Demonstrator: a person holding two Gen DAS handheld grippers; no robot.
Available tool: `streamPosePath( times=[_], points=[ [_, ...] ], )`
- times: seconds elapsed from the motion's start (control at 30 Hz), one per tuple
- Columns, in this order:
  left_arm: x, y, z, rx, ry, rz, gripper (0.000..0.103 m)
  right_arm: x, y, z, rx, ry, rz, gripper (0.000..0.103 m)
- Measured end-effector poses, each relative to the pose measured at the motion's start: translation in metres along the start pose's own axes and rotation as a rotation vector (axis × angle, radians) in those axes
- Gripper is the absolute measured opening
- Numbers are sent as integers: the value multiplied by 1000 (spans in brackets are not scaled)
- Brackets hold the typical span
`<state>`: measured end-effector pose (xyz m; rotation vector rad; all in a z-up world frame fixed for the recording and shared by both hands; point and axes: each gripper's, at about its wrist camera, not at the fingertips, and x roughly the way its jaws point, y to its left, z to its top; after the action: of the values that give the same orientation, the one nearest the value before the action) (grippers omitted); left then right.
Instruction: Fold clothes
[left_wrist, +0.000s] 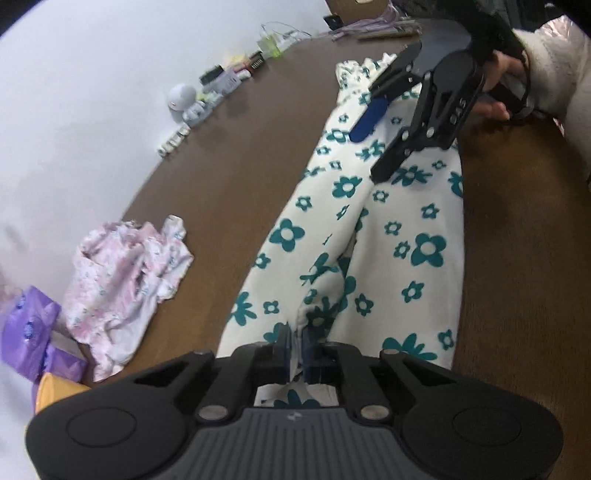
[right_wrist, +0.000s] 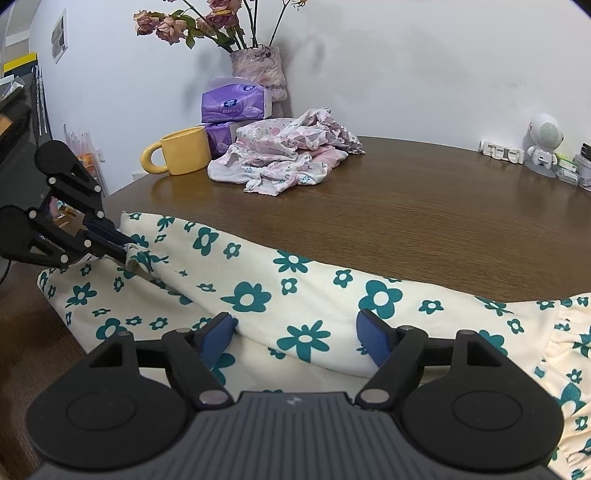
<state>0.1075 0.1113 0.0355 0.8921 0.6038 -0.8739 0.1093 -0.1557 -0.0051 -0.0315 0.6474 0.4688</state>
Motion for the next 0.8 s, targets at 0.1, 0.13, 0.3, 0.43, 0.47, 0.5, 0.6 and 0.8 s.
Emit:
streamPosePath(
  times=[0.1,0.13,0.3,0.43,0.47,0.5,0.6,0.8],
  points=[
    [-7,-8,-2,11,-2,14,5,0,-1,0,2,-1,3,75],
    [-9,-11,-3,13,-2,17,5,0,-1,0,3,-1,3,75],
    [-12,-1,-9,-99,-13,48,18,1,-1,0,-1,2,10,78],
    [-31,16,-17,-265,-85,101,39,1,0,0,-5,2,8,78],
    [-34,21,-19,-327,-105,122,42,0,0,0,-2,2,10,78],
    [-35,25,-20,-390,-115,140,43,0,-1,0,2,1,14,78],
    [-30,36,-19,-603,-143,160,43,0,-1,0,4,1,16,78],
    [4,37,-11,-819,-88,157,29,1,3,-1,-17,7,3,79]
  ],
)
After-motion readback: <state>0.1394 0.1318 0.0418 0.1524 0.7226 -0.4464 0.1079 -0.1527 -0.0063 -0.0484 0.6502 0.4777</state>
